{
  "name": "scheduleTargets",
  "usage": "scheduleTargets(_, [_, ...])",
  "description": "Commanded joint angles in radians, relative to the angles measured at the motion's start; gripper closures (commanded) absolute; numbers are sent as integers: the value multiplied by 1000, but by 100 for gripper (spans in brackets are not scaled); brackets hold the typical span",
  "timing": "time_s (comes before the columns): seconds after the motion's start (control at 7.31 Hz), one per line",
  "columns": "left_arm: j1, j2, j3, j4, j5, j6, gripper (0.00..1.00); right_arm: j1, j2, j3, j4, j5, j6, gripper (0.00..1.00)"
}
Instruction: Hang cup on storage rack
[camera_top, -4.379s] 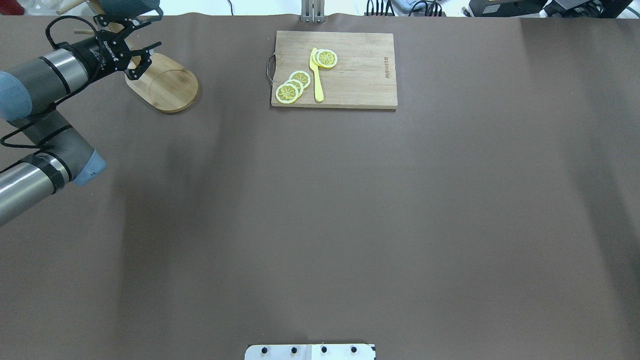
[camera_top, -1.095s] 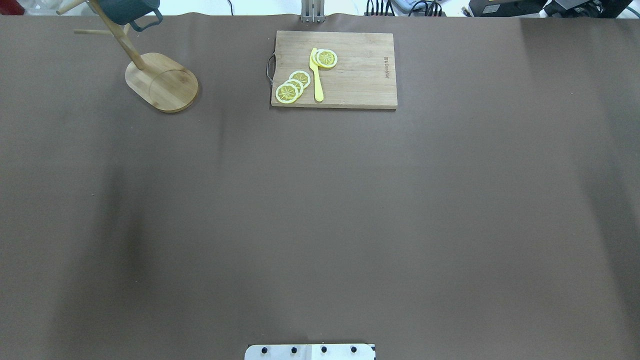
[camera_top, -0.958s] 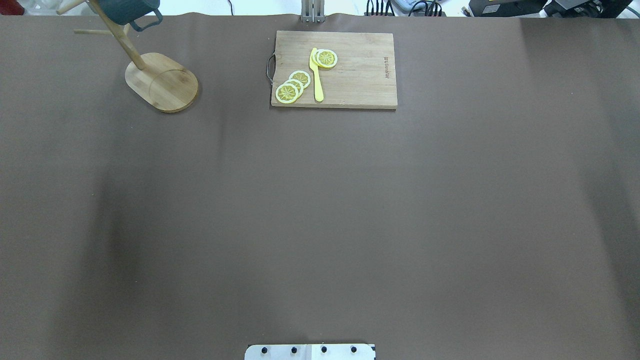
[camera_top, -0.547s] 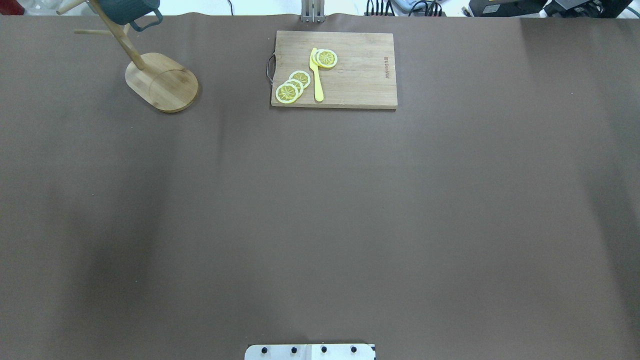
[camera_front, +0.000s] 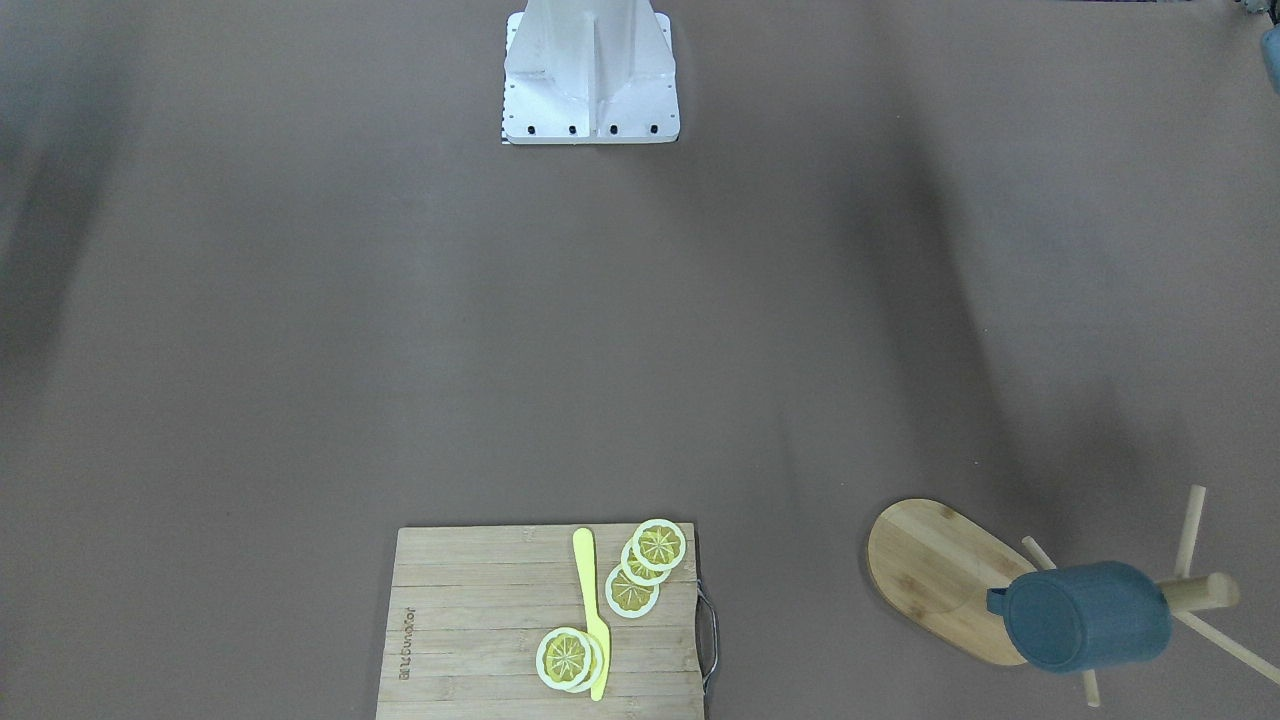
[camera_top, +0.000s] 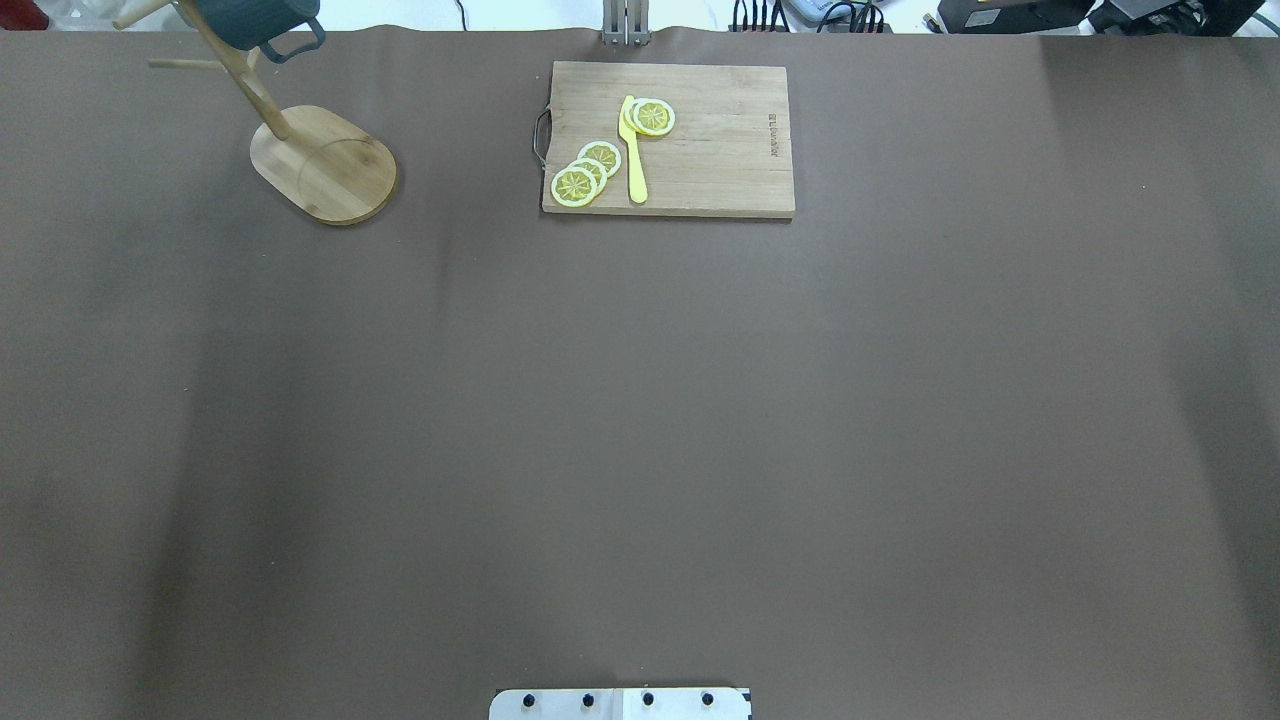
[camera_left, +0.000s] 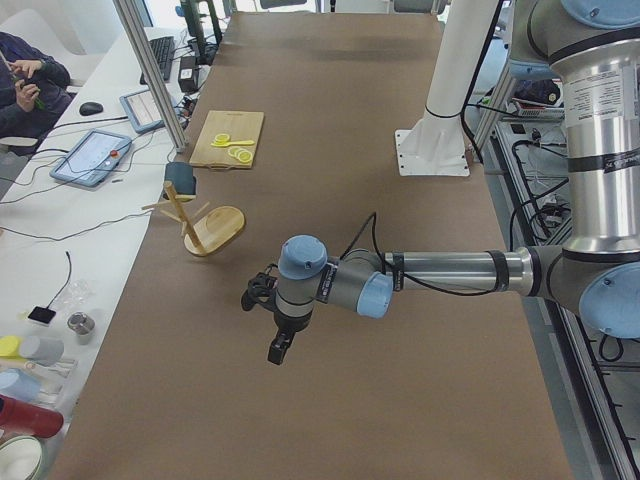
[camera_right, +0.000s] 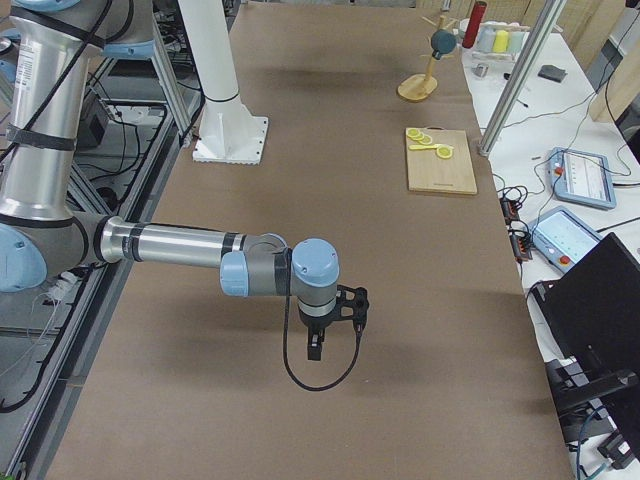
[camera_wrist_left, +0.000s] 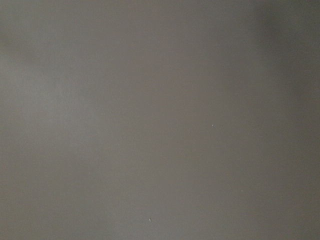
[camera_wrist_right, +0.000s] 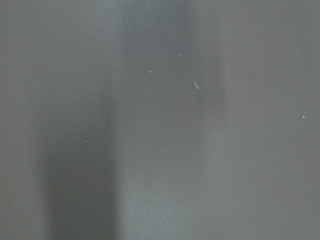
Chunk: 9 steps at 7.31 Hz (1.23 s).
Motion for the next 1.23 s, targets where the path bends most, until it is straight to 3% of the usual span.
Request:
scheduleTargets(0.0, [-42,54,-36,24,-147,-105,1,3,-6,5,1,1,-2,0])
scheduleTargets(0.55, [-42,93,-87,117,-152,-130,1,3,-58,-9,151,2,-3,0])
scheduleTargets(1.09, [-42,108,-96,108,-148,-129,1,3,-57,-7,151,14,-2,0])
